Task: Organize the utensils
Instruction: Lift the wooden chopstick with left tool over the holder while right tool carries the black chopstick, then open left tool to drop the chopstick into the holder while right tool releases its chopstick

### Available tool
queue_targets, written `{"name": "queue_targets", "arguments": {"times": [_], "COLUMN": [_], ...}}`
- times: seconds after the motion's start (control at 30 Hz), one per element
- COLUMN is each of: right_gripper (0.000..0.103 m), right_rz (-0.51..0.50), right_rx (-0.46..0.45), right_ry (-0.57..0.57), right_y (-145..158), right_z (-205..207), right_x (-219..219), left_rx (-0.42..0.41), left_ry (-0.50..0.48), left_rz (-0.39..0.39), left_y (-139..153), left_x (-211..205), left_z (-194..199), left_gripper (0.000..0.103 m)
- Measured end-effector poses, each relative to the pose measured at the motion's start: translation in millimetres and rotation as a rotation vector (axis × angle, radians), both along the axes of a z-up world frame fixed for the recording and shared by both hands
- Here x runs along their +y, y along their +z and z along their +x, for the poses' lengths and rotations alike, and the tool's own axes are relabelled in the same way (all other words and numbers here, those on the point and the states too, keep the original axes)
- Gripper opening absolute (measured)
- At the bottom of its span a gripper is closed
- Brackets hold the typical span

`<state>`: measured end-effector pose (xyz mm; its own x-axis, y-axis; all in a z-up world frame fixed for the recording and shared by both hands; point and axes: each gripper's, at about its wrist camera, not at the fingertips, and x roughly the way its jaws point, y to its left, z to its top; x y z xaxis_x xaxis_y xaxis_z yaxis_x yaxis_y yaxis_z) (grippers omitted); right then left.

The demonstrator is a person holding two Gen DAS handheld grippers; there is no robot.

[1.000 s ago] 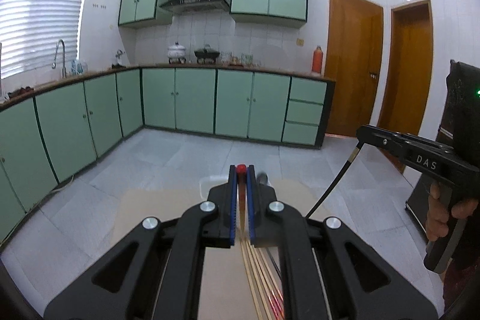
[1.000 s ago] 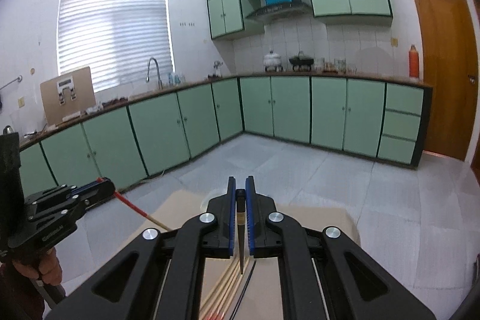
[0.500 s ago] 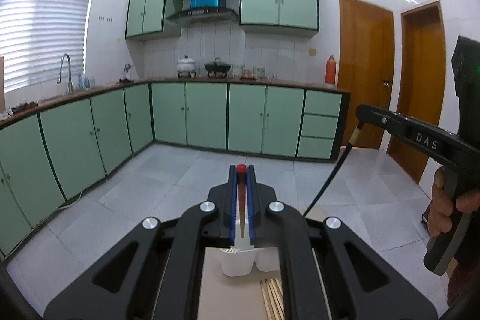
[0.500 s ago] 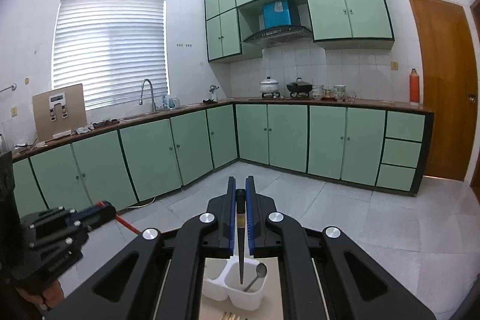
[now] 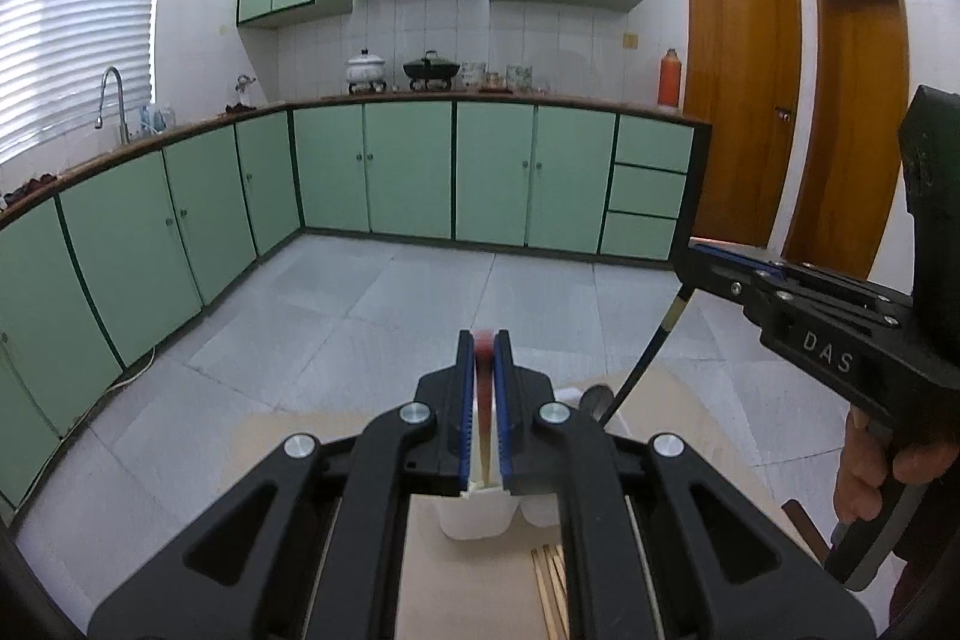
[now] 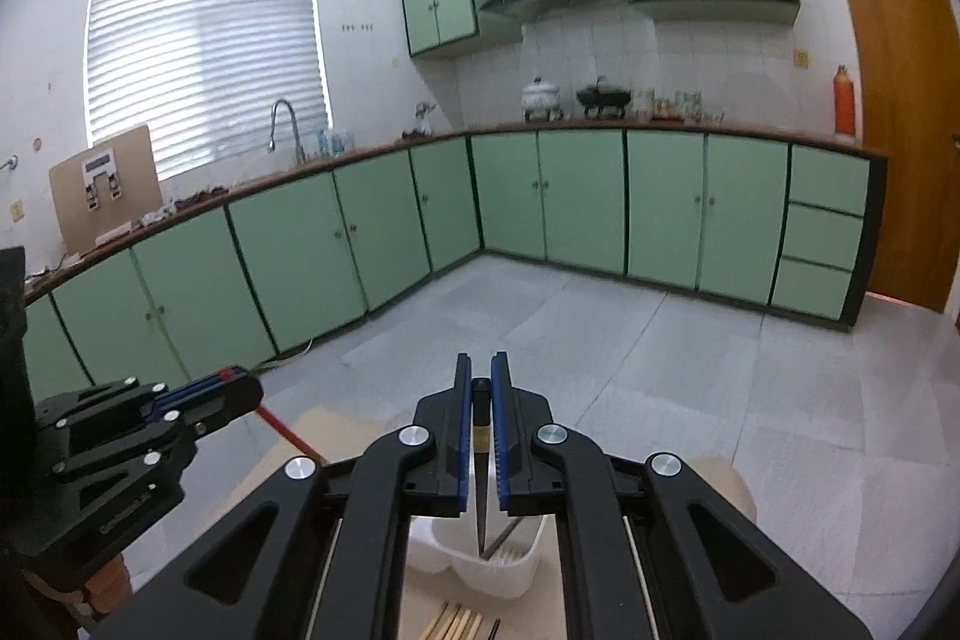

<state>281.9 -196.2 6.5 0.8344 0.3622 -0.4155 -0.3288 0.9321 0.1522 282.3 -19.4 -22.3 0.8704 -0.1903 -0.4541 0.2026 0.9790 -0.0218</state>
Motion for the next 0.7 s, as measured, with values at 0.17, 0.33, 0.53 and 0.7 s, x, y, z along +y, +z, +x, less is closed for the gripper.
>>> {"name": "queue_targets", "arguments": {"times": [0.17,0.33,0.53,0.7], "right_gripper": [0.016,0.029,0.057,0.076], "right_rz": [0.018,0.022,0.035,0.007], "right_rx": [0.01,-0.027,-0.07,-0.101], "right_ry": [-0.017,-0.052,-0.111,-0.178], "right_y": [-5,2,5,-11], "right_z": [-6,-26,-62,-104], "right_x": [-8,-19,-37,-43], "left_rx": [0.007,-0.025,-0.065,-0.073], "left_ry": [0.014,0.027,0.055,0.087], "left_rz": [-0.016,-0.022,-0.028,-0.024], "left_y": [-7,-1,1,-16], "left_x": [4,9,15,16], "left_z": [-6,-21,-58,-98], "left_gripper": [0.027,0.039,0.058,0.076]}}
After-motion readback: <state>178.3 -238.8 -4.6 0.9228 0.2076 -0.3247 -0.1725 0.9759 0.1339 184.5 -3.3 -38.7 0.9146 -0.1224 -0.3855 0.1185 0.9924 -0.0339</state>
